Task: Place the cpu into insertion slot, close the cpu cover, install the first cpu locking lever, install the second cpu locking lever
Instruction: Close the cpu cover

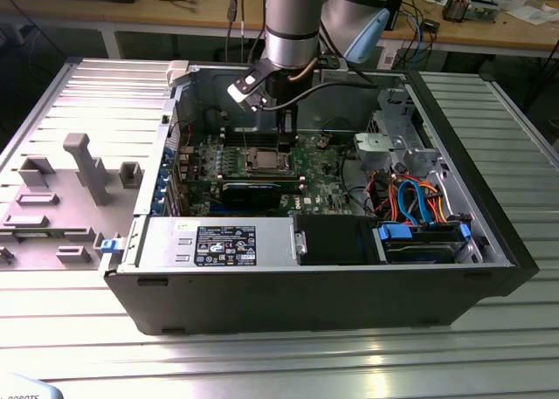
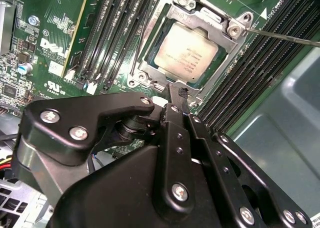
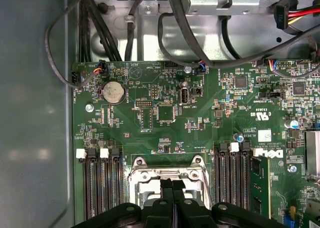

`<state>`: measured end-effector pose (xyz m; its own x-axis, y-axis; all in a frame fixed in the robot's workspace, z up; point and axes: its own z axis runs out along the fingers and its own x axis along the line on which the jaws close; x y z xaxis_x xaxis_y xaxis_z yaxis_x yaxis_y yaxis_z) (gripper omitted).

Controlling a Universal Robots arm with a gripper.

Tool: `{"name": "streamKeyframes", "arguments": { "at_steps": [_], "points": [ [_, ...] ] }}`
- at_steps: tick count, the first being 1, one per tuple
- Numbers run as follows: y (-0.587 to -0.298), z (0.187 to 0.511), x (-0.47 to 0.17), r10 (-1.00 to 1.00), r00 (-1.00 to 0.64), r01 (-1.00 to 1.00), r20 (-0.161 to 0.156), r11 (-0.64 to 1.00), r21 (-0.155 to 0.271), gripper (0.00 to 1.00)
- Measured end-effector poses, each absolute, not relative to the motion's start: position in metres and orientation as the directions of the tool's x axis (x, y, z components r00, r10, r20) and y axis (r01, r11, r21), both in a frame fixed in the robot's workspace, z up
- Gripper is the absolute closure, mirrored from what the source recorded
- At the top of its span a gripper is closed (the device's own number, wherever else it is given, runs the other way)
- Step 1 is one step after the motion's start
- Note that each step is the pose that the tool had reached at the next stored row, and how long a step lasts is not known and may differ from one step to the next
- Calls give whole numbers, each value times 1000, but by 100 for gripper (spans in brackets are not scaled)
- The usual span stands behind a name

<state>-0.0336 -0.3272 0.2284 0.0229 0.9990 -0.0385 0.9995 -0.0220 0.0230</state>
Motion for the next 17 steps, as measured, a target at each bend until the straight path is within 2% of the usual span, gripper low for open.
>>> {"name": "streamKeyframes", "arguments": {
  "at_steps": [17],
  "points": [
    [-327, 222, -54, 999, -4, 1000, -39, 5, 23, 89]
  ]
}}
